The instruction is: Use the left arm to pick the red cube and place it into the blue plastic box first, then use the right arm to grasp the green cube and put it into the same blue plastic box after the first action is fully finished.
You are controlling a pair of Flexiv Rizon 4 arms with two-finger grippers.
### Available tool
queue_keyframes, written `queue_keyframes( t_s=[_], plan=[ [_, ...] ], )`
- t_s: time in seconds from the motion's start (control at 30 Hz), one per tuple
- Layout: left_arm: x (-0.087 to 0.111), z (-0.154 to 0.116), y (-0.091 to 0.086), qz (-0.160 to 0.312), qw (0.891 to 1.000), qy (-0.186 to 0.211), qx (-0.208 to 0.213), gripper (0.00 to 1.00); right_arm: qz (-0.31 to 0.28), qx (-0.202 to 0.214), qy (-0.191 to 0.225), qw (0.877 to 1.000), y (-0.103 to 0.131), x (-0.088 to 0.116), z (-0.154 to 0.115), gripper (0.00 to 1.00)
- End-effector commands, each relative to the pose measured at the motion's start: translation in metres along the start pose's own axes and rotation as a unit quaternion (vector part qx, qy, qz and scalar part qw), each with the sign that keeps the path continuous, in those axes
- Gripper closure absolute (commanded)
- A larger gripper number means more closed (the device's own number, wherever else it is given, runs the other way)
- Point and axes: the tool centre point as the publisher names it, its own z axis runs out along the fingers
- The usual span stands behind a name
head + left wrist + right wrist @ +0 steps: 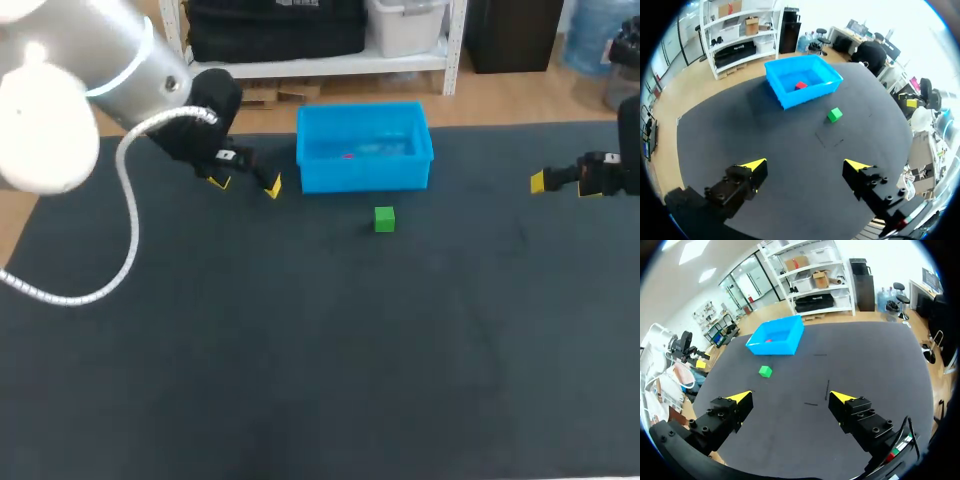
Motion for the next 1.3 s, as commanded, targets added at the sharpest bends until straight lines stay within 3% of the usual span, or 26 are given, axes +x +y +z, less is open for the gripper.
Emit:
queue_keyframes(
  t_s=[0.03,0.73,1.07,1.3],
  plan=[
    [0.009,-0.004,0.007,-0.002,0.990,-0.142,0.016,0.00,0.000,0.000,0.000,1.000,0.000,0.000,0.000,0.00],
    [0.014,-0.004,0.008,0.005,0.991,-0.128,0.044,0.00,-0.005,0.003,0.004,1.000,0.003,-0.001,0.000,0.00],
    [0.014,-0.004,0.008,0.005,0.991,-0.128,0.044,0.00,-0.057,0.104,0.054,0.992,0.047,-0.008,0.017,0.00],
    [0.014,-0.004,0.008,0.005,0.991,-0.128,0.044,0.00,-0.095,0.162,0.096,0.978,0.066,-0.009,0.041,0.00]
  ],
)
